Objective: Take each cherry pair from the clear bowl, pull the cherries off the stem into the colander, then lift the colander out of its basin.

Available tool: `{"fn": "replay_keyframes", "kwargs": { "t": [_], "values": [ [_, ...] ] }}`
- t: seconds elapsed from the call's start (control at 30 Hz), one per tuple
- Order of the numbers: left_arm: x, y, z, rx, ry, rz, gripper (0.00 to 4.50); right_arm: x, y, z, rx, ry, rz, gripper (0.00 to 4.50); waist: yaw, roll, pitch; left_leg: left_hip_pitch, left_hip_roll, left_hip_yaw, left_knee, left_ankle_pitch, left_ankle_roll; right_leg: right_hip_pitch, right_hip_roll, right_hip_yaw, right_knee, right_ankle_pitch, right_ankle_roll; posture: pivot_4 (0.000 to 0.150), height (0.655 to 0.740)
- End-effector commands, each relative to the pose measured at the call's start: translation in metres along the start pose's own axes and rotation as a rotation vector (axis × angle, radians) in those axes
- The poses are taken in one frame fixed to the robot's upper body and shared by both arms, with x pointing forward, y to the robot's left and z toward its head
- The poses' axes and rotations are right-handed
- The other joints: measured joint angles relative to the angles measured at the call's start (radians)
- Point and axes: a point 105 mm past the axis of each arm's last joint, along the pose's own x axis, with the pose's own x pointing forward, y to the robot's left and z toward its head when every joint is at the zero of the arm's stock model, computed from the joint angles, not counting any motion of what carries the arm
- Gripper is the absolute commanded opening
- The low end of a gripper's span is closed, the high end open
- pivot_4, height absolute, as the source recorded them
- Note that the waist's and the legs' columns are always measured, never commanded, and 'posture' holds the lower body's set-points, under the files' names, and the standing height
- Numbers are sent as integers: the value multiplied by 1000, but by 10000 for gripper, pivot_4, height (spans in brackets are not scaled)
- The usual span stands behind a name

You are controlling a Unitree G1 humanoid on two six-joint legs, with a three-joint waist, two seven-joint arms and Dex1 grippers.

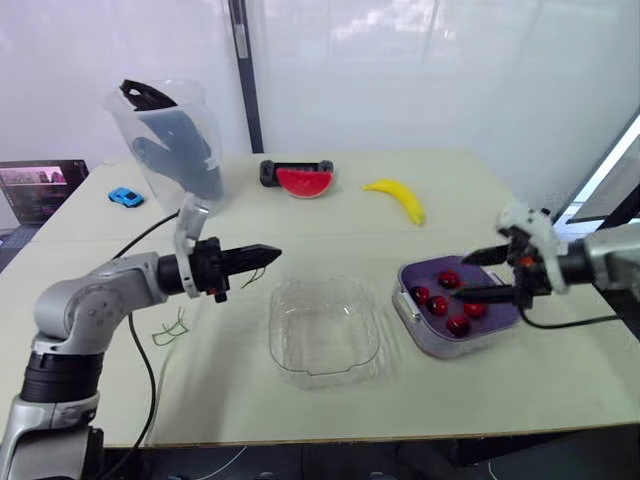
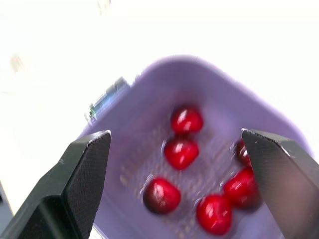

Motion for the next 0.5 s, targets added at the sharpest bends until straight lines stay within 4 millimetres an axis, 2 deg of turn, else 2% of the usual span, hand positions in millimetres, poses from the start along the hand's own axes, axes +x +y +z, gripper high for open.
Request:
{"fn": "replay_keyframes", "kwargs": {
  "t": [0.03, 0.13, 0.23, 0.27, 0.33, 0.4, 0.5],
  "values": [
    [-16, -2, 8, 24, -15, 36, 0, -21, 19, 52, -44, -260, 116, 44515, -3, 0, 0, 0, 0, 0, 0, 0, 0, 0, 0, 0, 0, 0, 0, 1500, 7400],
    [-32, 4, -1, -6, 3, 102, 0, -26, 39, 73, -65, -375, 230, 44515, 0, 1, 0, 1, 1, 0, -1, 0, 0, 0, 1, 0, 0, 0, 0, 1500, 7400],
    [-47, 10, -12, -48, 3, 173, 0, -22, 52, 81, -74, -414, 306, 44515, 3, 1, 0, 1, 1, 0, -1, 0, 0, 0, 0, 0, 0, 0, 0, 1500, 7400],
    [-53, 13, -17, -61, 4, 201, 0, -20, 56, 81, -76, -413, 327, 44515, 3, 1, 0, 1, 0, 0, -1, 0, 0, 1, 0, 0, 0, 0, 0, 1500, 7400],
    [-74, 24, -42, -114, 27, 330, 0, -6, 62, 75, -81, -375, 356, 44515, 3, 1, 0, 1, 0, 0, -1, 0, 0, 1, -1, 0, 0, 0, 0, 1500, 7400],
    [-91, 29, -58, -149, 26, 416, 0, 3, 64, 71, -85, -350, 361, 44515, -1, 1, 0, 1, 0, 1, -1, 0, 1, 0, -1, 0, 0, 0, 0, 1500, 7400],
    [-109, 30, -79, -201, 35, 490, 0, 10, 66, 65, -82, -325, 370, 44515, 2, 1, 0, 1, 1, 0, -2, 0, 1, 0, -1, 0, 0, 0, 0, 1500, 7400]
  ]
}}
